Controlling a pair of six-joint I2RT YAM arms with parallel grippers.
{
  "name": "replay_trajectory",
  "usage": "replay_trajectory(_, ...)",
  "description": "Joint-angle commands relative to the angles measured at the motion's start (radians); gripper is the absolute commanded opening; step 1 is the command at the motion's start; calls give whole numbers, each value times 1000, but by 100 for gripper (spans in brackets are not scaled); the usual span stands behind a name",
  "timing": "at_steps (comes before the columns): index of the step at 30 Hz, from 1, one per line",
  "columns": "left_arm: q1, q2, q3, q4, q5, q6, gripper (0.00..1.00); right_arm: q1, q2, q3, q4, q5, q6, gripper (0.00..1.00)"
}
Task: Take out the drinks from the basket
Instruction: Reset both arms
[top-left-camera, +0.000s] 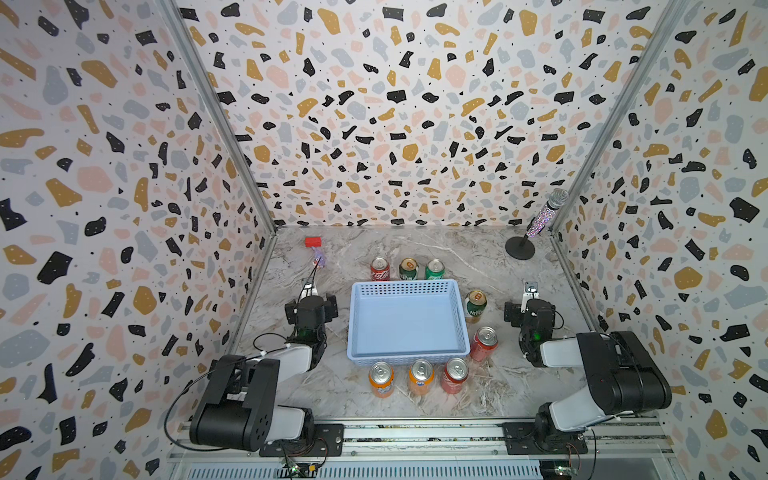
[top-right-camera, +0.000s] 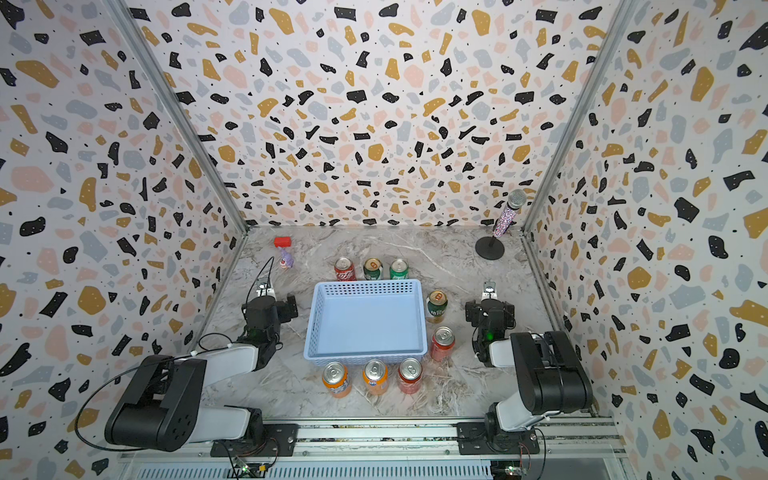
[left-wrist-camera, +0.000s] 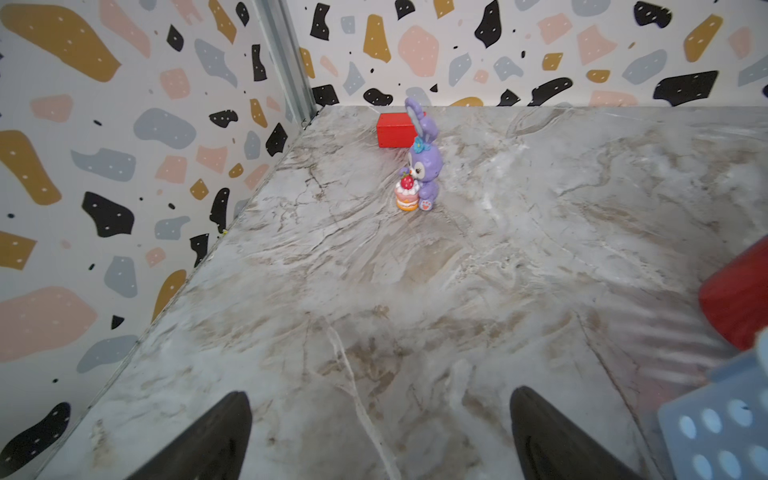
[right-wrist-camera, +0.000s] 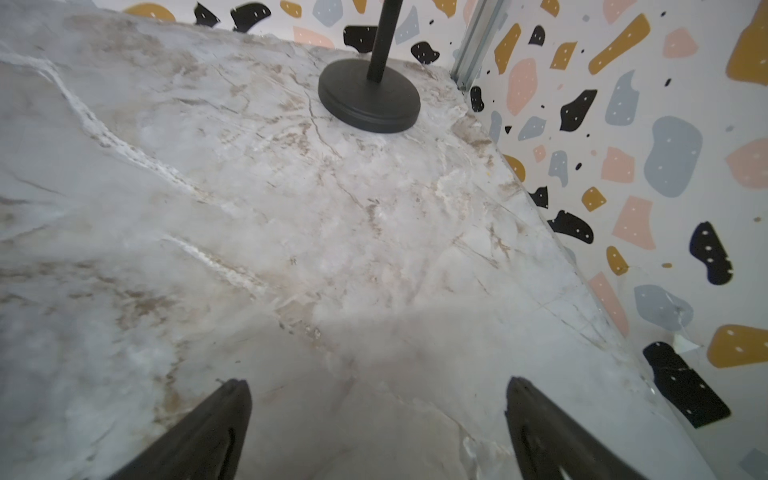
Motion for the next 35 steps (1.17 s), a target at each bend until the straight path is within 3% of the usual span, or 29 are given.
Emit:
replay_trajectory(1,-5,48,-53,186,42,42,100,-4,-23,15,13,-22,25,100)
replay_trajectory(3,-5,21,-33,97,43,31,100,-3,0,2,85,-22,11,100)
replay_trajectory(5,-5,26,-39,120,43,35,100,-3,-23,14,18,-22,21,100)
replay_trajectory(26,-10,28,-33,112,45,39,100,-3,-10,8,54,-23,16,100)
replay_trajectory(29,-10,37,-24,108,117,75,100,-3,-10,8,55,-24,15,100)
replay_trajectory(35,-10,33,-23,100,119,74,100,-3,-10,8,54,-23,16,100)
